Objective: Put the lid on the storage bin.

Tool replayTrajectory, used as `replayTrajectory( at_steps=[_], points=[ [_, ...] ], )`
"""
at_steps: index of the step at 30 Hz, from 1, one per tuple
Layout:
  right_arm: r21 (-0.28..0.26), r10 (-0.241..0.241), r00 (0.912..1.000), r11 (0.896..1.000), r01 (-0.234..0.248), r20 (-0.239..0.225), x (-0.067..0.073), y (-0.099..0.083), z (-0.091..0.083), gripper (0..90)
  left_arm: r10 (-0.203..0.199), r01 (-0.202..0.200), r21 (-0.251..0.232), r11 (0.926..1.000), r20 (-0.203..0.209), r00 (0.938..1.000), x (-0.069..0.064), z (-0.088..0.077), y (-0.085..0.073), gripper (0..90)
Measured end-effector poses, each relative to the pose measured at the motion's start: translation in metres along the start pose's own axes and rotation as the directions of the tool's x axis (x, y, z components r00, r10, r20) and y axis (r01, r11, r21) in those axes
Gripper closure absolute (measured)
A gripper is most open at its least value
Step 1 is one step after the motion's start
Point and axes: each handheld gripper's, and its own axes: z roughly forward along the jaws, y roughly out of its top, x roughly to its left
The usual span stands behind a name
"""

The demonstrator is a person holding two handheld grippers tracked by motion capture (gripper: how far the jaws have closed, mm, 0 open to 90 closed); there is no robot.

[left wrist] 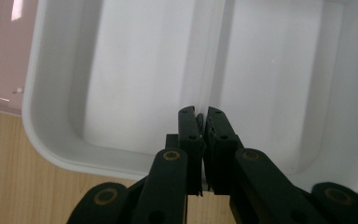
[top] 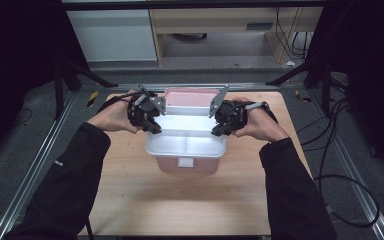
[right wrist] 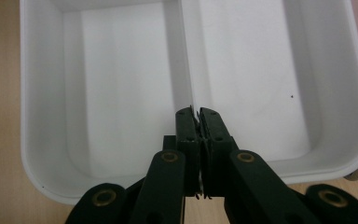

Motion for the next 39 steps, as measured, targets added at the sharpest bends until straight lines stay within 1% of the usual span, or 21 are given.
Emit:
replayTrajectory(
  at_steps=[1, 3, 6, 9, 10, 13, 16, 18, 22, 25, 27, 30, 32, 35, 37, 39],
  points=[
    [0.0, 0.002, 1.0, 1.0, -0.002, 0.001, -0.004, 0.0, 0.003, 87.6, -0.003, 0.003, 0.002, 1.0, -0.006, 1.0, 0.004, 0.002, 0.0, 86.2],
    [0.009, 0.014, 0.9999, 1.0, -0.014, 0.002, -0.012, 0.0, 0.01, 87.6, -0.014, 0.014, 0.009, 0.9999, -0.004, 0.9999, 0.013, 0.009, -0.001, 85.8],
    [0.025, 0.02, 0.9998, 1.0, -0.02, 0.003, -0.019, -0.001, 0.018, 87.6, -0.022, 0.022, 0.011, 0.9997, 0.001, 0.9998, 0.021, 0.018, -0.002, 85.5],
    [0.04, 0.03, 0.9995, 0.999, -0.03, -0.003, -0.025, -0.003, 0.025, 87.6, -0.032, 0.032, 0.009, 0.9994, 0.01, 0.9994, 0.028, 0.028, -0.003, 85.2],
    [0.042, 0.033, 0.9995, 0.999, -0.033, 0.003, -0.027, -0.005, 0.028, 87.5, -0.034, 0.034, 0.012, 0.9994, 0.015, 0.9993, 0.03, 0.031, -0.003, 85.1],
    [0.048, 0.047, 0.9988, 0.998, -0.047, -0.009, -0.03, -0.008, 0.035, 87.3, -0.038, 0.037, 0.021, 0.9991, 0.028, 0.9989, 0.033, 0.038, -0.004, 85.1],
    [0.053, 0.051, 0.9985, 0.997, -0.05, -0.019, -0.032, -0.01, 0.042, 87.2, -0.045, 0.044, 0.025, 0.9987, 0.036, 0.9983, 0.034, 0.046, -0.006, 85.0],
    [0.059, 0.057, 0.9982, 0.997, -0.056, -0.016, -0.032, -0.011, 0.046, 87.0, -0.054, 0.053, 0.026, 0.9983, 0.043, 0.9976, 0.035, 0.05, -0.008, 84.9],
    [0.073, 0.061, 0.9978, 0.996, -0.059, -0.024, -0.032, -0.012, 0.054, 86.9, -0.052, 0.051, 0.041, 0.9978, 0.04, 0.9978, 0.036, 0.058, -0.01, 84.8],
    [0.068, 0.072, 0.9971, 0.995, -0.071, -0.025, -0.032, -0.015, 0.059, 86.5, -0.05, 0.049, 0.043, 0.9979, 0.042, 0.9979, 0.035, 0.063, -0.01, 84.9],
    [0.061, 0.084, 0.9961, 0.995, -0.082, -0.028, -0.032, -0.018, 0.063, 86.2, -0.058, 0.056, 0.046, 0.9974, 0.044, 0.9973, 0.034, 0.066, -0.011, 84.8],
    [0.06, 0.091, 0.9957, 0.994, -0.089, -0.021, -0.031, -0.02, 0.067, 85.2, -0.067, 0.065, 0.046, 0.9968, 0.048, 0.9966, 0.034, 0.07, -0.013, 84.4],
    [0.063, 0.09, 0.9959, 0.994, -0.089, -0.011, -0.03, -0.021, 0.069, 84.4, -0.073, 0.071, 0.04, 0.9967, 0.044, 0.9964, 0.033, 0.072, -0.014, 83.8],
    [0.059, 0.101, 0.9949, 0.993, -0.101, 0.005, -0.028, -0.022, 0.071, 83.2, -0.08, 0.079, 0.045, 0.9959, 0.032, 0.9963, 0.032, 0.073, -0.013, 82.7],
    [0.049, 0.116, 0.9932, 0.992, -0.116, 0.016, -0.027, -0.023, 0.071, 82.2, -0.088, 0.088, 0.036, 0.9955, 0.008, 0.9961, 0.031, 0.072, -0.013, 81.0],
    [0.032, 0.132, 0.9908, 0.991, -0.133, 0.029, -0.027, -0.023, 0.069, 76.9, -0.101, 0.101, 0.021, 0.9947, -0.015, 0.9948, 0.029, 0.068, -0.015, 75.7]
  ],
)
